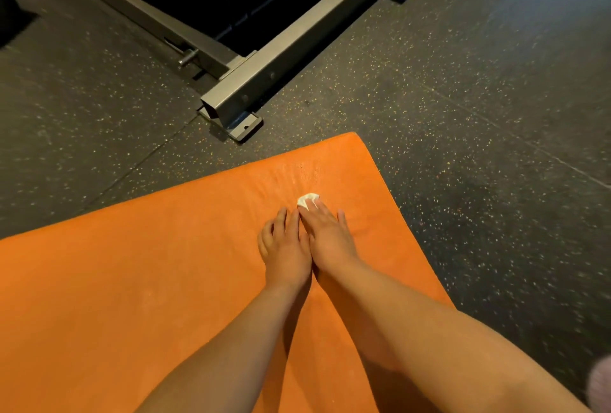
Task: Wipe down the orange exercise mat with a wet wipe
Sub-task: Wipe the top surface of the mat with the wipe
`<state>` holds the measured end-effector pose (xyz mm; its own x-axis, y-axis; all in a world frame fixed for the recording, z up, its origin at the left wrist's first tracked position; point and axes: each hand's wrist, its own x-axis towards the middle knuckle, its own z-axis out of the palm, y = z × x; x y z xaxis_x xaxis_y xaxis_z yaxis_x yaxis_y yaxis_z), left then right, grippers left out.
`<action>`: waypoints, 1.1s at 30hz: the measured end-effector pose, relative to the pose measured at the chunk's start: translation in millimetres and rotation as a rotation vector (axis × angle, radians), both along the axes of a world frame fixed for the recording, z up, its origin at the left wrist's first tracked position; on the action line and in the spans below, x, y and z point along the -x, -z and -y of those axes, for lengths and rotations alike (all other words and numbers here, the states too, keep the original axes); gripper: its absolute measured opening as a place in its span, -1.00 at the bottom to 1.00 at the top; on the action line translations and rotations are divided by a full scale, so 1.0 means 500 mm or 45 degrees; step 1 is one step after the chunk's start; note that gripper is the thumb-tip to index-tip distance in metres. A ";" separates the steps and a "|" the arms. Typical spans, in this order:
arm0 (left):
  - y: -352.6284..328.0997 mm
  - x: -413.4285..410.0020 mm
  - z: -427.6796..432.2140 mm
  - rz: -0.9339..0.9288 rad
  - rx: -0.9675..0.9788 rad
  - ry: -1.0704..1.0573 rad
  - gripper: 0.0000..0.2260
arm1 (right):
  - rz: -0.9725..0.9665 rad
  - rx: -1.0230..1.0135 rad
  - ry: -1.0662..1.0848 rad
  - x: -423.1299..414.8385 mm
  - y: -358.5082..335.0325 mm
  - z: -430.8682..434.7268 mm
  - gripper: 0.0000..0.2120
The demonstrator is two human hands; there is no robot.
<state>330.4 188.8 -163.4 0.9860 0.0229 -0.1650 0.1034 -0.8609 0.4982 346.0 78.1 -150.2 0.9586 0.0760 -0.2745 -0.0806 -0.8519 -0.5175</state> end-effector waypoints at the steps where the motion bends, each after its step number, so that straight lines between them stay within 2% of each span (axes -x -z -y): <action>1: 0.002 0.026 0.000 0.016 -0.026 -0.024 -0.57 | -0.007 0.001 -0.019 0.021 -0.003 -0.001 -0.46; 9: -0.005 0.199 -0.010 -0.024 -0.092 0.000 -0.56 | 0.010 0.067 -0.028 0.203 0.008 0.001 -0.49; 15: -0.042 0.331 -0.020 -0.224 -0.182 0.028 -0.54 | -0.033 0.104 -0.006 0.327 -0.009 -0.001 -0.53; 27: -0.157 0.569 -0.040 -0.509 -0.170 0.231 -0.54 | -0.175 0.048 -0.019 0.602 -0.095 -0.028 -0.55; 33: -0.183 0.695 -0.064 -0.524 -0.239 0.255 -0.54 | -0.082 0.115 -0.102 0.727 -0.139 -0.025 -0.57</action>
<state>-17.3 220.8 -72.0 0.8281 -0.0940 -0.5527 0.0820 -0.9549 0.2853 -17.7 90.4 -80.7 0.9306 0.1234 -0.3447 -0.0415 -0.8999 -0.4341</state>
